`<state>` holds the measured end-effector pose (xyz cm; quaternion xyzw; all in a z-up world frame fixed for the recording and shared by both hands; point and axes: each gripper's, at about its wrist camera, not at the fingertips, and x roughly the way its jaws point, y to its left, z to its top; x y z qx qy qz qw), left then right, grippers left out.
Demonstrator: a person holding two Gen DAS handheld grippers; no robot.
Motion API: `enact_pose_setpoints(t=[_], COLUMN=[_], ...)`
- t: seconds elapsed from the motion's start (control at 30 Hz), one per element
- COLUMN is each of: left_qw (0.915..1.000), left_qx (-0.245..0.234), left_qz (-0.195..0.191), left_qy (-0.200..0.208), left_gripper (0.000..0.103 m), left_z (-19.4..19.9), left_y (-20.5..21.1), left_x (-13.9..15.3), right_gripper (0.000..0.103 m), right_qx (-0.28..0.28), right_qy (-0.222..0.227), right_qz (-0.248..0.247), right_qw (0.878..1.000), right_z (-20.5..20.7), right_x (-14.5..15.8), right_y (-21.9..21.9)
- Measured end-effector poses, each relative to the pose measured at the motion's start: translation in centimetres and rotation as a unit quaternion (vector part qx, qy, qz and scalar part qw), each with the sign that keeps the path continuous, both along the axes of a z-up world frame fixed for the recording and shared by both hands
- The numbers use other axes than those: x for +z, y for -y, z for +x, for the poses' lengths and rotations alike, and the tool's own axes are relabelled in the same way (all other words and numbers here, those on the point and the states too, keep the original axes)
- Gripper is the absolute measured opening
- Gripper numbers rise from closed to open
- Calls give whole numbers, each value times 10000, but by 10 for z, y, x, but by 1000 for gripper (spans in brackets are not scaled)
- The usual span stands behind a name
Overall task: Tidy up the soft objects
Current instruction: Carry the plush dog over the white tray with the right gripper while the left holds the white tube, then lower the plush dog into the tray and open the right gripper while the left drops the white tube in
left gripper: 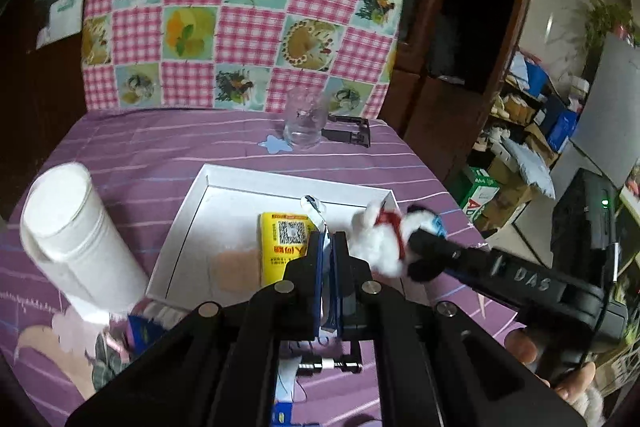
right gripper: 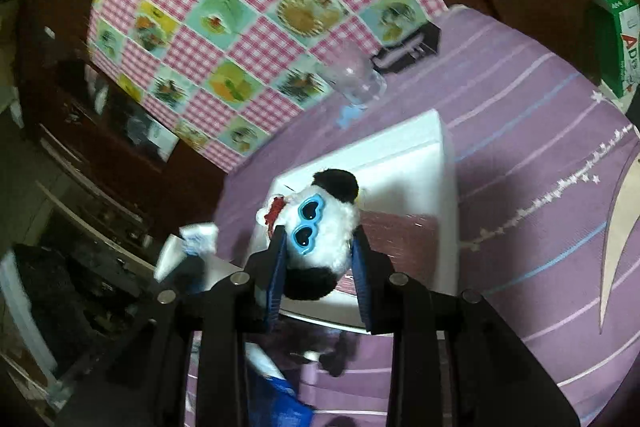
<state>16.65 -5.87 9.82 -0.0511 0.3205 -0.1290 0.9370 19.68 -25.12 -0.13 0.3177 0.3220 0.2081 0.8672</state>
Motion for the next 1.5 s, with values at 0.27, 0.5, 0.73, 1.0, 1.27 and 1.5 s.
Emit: enact_pose_setpoints(t=[0.27, 0.5, 0.73, 1.0, 1.27, 1.5], left_qw=[9994, 9970, 9947, 9944, 9949, 9943], left_qx=[-152, 1, -144, 15, 69, 127], left_qz=[-159, -528, -557, -391, -349, -439], left_qy=[-252, -574, -857, -983, -944, -961], left_gripper=[3, 3, 3, 3, 3, 8], left_z=[23, 41, 48, 49, 46, 47], left_y=[-7, -33, -28, -25, -23, -27], left_x=[-31, -56, -75, -84, -83, -85], right_gripper=[32, 32, 33, 35, 35, 35], right_qx=[-133, -160, -252, -164, -55, 38], right_qy=[15, -90, -403, -207, -184, -203], right_qz=[-459, -718, -1290, -1902, -2018, -2102], right_qw=[9989, 9973, 9905, 9814, 9792, 9774], right_z=[9, 11, 18, 7, 0, -2], right_x=[-7, -17, -26, -25, -30, -33], right_y=[-1, -7, -13, -30, -39, -48])
